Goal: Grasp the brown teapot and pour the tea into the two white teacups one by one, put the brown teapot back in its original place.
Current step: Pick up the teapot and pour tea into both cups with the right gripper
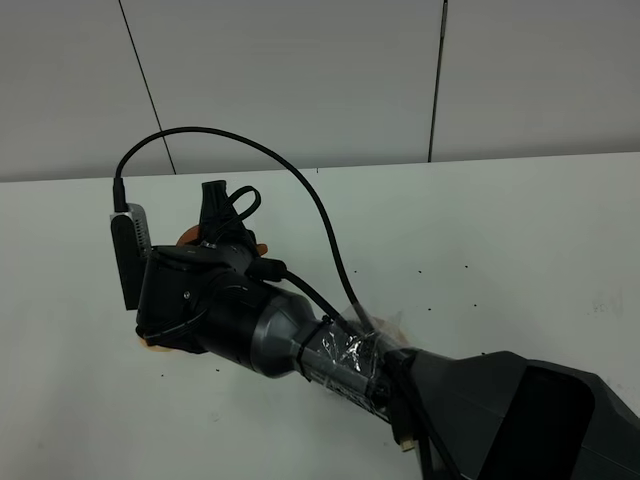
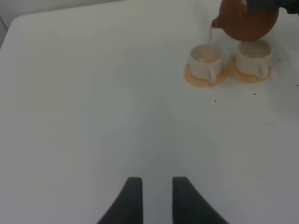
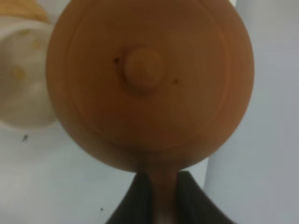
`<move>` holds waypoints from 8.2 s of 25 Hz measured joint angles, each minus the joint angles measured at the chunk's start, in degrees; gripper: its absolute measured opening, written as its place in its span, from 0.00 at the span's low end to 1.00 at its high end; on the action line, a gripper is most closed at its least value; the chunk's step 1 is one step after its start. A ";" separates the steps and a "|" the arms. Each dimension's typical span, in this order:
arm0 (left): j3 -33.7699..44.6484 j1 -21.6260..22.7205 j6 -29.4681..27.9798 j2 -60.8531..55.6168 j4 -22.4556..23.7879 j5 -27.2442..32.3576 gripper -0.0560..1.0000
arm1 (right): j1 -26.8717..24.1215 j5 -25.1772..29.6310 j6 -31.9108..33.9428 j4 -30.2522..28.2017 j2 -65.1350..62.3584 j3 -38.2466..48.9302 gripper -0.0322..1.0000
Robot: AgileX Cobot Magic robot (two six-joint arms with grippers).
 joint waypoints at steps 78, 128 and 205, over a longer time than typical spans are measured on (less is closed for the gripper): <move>0.00 0.00 0.03 0.00 0.00 0.00 0.27 | 1.17 1.02 -0.03 -3.12 0.05 0.20 0.12; 0.00 0.00 -0.03 0.00 0.00 0.00 0.27 | 1.74 0.97 0.11 -4.94 0.05 1.79 0.12; 0.00 0.00 0.06 0.00 0.00 0.00 0.27 | 1.74 0.97 1.47 -4.68 0.05 1.79 0.12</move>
